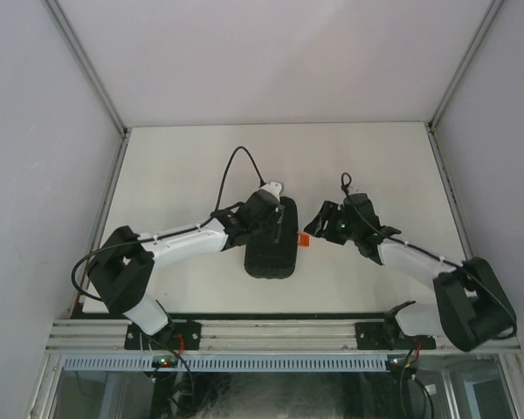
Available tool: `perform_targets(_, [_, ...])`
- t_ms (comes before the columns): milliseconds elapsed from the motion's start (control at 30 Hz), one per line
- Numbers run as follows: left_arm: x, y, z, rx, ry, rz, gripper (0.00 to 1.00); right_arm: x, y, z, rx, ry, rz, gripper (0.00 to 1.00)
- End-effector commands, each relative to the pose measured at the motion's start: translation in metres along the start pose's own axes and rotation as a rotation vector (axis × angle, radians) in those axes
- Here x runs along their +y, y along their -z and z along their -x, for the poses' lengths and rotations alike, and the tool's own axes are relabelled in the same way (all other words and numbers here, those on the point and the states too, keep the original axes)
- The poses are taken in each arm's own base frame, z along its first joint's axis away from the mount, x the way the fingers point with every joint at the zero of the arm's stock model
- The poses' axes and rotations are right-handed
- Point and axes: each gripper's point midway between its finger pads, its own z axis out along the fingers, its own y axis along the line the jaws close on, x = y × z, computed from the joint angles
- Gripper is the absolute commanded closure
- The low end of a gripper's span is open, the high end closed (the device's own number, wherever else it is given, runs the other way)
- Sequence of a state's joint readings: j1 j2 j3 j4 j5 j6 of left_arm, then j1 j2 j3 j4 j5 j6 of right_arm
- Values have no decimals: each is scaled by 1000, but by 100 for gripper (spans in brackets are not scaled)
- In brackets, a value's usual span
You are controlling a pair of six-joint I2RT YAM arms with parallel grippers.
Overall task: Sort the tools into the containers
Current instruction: Close the storage box at the center of the board.
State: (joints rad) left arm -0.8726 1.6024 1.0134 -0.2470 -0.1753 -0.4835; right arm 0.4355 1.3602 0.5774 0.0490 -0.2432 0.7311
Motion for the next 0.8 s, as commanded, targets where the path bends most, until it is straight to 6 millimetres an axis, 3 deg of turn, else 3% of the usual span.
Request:
perform_targets(0, [28,1,-76,267,-45,53,56,-10,25,11,-101,76,-57,40])
perform_targets(200, [27,0,-75,264,-43,46,60,-12,52,22,-243,55,-47,34])
perform_targets(400, [25,0,-73,255,-40,34,61,-27,71,36,-404,54,-73,33])
perform_targets(600, [25,0,-72,255,-31,42,61,-31,71,27,-325,55,4,30])
perform_targets(767, [25,-1,-73,259,-33,38,61,-24,65,17,-314,11,121,26])
